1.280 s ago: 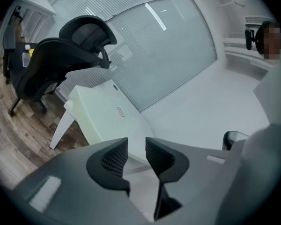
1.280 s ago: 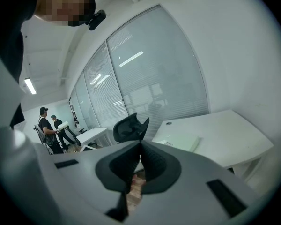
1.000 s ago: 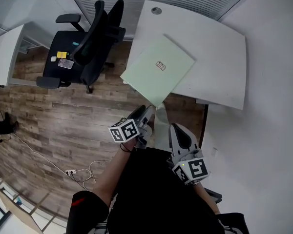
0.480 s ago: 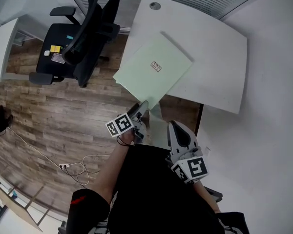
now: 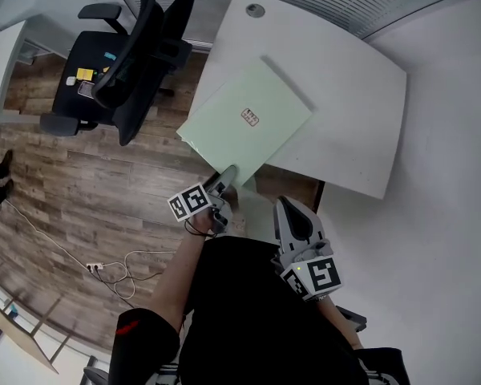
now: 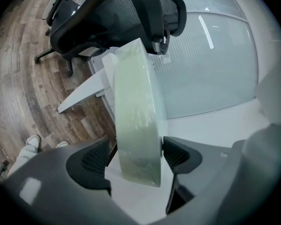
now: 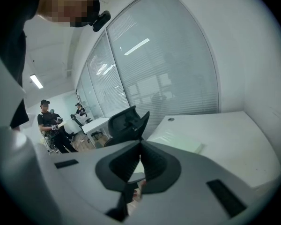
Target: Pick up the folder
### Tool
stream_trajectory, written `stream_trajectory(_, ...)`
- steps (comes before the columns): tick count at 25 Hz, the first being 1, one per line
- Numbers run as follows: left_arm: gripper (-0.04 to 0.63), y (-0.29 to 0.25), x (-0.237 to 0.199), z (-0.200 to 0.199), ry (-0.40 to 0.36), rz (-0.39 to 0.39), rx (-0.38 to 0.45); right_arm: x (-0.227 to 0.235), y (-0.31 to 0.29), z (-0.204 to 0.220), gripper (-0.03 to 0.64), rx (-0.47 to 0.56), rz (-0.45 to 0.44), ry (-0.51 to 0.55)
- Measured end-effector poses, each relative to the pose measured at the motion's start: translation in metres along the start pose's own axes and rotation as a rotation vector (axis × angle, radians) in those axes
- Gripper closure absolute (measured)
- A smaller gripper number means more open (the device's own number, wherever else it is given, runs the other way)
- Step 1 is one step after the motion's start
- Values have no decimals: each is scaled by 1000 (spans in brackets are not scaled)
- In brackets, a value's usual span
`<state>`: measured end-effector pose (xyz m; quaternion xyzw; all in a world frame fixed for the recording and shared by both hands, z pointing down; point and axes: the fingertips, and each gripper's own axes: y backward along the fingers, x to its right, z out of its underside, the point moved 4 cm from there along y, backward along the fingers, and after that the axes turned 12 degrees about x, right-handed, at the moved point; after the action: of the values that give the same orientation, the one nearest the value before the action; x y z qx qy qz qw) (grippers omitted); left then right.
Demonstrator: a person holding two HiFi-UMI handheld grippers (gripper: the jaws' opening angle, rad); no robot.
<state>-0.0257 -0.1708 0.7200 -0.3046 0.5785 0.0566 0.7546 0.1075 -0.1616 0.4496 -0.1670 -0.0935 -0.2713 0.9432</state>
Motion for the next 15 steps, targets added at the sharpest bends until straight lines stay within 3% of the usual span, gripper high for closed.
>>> stream_trajectory(7,247,-9,-6,5,89,77,-8,14,-10,0,618,-24,-17,22)
stream_trajectory(15,247,-38,7,8,94,173,-56,26,-17,-5,619,-44,-19,40)
